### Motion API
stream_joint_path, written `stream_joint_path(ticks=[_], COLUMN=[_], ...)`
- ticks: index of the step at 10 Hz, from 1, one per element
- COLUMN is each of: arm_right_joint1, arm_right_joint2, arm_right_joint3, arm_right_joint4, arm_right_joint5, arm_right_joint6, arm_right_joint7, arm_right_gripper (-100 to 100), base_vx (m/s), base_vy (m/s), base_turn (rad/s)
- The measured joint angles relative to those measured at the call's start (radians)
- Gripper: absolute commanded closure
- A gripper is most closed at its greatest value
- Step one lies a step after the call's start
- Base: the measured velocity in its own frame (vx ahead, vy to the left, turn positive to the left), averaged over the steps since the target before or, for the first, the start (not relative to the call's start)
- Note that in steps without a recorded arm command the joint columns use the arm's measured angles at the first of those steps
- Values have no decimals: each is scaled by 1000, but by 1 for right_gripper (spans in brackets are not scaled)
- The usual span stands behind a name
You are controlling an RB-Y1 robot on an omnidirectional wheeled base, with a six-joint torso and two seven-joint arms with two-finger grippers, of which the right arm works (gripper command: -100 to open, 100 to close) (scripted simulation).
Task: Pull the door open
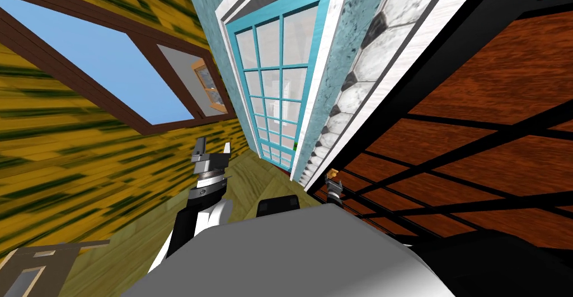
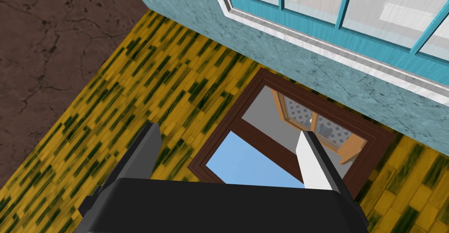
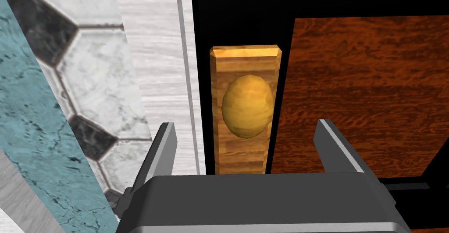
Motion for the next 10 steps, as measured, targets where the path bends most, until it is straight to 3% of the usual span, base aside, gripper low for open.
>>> stream_joint_path(ticks=[2,4,5,10], arm_right_joint1=[13,6,6,6], arm_right_joint2=[-32,-66,-68,-66], arm_right_joint3=[4,7,7,8], arm_right_joint4=[14,46,49,47], arm_right_joint5=[1,1,1,1], arm_right_joint6=[-5,-10,-11,-8], arm_right_joint7=[-40,-78,-84,-78], arm_right_gripper=[-100,-100,100,100], base_vx=[136,90,-7,-10], base_vy=[-6,-16,1,1], base_turn=[-32,-10,8,2])
